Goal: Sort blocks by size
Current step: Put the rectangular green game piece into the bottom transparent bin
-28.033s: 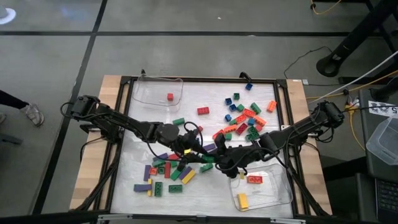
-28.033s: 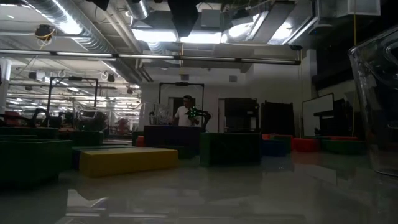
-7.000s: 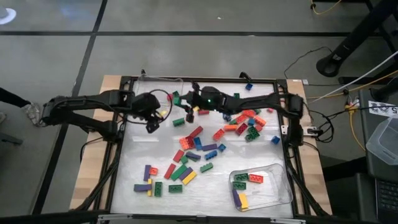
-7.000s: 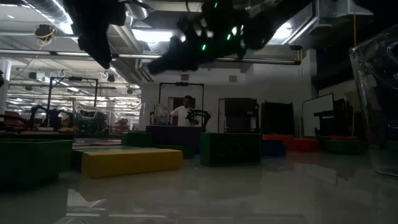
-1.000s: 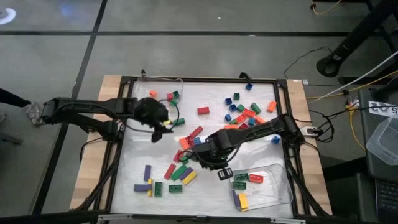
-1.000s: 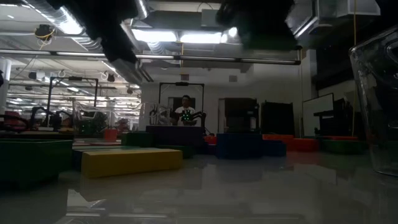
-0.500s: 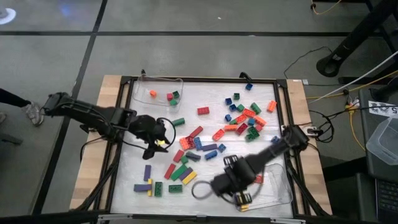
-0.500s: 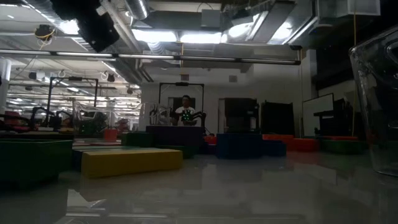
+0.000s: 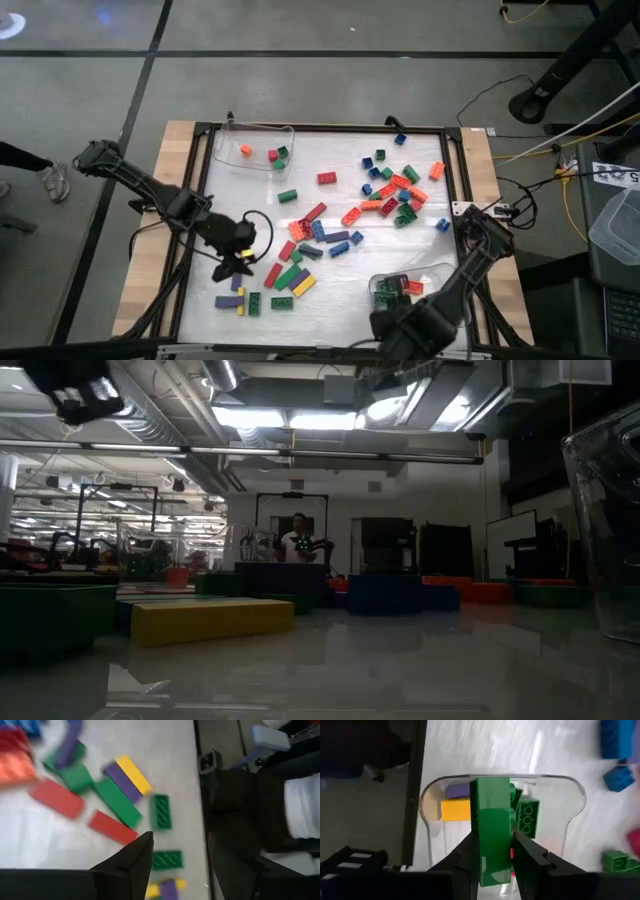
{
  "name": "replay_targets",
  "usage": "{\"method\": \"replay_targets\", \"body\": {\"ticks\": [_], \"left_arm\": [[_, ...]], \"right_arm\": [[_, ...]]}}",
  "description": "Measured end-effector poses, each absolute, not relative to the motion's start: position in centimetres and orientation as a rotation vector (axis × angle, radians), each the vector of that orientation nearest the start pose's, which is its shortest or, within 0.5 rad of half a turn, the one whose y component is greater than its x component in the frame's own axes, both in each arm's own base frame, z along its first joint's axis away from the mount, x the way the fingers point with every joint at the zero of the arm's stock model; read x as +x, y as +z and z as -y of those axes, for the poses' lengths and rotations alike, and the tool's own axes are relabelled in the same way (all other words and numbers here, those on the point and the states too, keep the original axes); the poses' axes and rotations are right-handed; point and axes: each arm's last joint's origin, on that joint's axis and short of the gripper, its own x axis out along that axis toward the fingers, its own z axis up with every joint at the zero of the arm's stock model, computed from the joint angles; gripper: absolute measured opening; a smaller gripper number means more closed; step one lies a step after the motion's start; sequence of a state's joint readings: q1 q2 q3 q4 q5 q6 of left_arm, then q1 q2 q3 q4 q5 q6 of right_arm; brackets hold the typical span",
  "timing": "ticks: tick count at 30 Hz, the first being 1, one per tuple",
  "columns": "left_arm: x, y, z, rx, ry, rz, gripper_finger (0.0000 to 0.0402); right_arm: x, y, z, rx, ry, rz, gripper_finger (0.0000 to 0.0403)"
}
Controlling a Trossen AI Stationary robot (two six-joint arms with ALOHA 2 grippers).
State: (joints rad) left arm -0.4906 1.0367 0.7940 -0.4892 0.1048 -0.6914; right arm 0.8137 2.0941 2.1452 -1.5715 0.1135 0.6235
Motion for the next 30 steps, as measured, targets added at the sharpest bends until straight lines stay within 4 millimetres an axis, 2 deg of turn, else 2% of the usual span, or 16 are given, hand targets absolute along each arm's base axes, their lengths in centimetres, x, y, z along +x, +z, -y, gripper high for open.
{"method": "replay_targets", "body": {"ticks": [5, 14, 19, 24, 30], "left_arm": [[17.4, 26.5, 11.7, -0.594, -0.259, -0.92, 0.0178], [16.5, 25.8, 13.9, -0.767, -0.164, -1.001, 0.0178], [16.4, 24.4, 15.5, -0.793, -0.119, -1.087, 0.0178], [16.4, 23.1, 16.8, -0.783, -0.089, -1.147, 0.0178], [16.8, 21.9, 17.5, -0.736, -0.054, -1.168, 0.0178]], "right_arm": [[27.1, 30.2, -29.2, -0.272, 0.042, -1.39, 0.0092], [26.1, 25.2, -28.6, -0.355, -0.094, -1.528, 0.0092], [26.0, 23.2, -27.6, -0.302, -0.146, -1.652, 0.0092], [26.4, 22.6, -26.8, -0.223, -0.161, -1.739, 0.0092], [27.1, 22.6, -26.1, -0.193, -0.173, -1.753, 0.0108]]}}
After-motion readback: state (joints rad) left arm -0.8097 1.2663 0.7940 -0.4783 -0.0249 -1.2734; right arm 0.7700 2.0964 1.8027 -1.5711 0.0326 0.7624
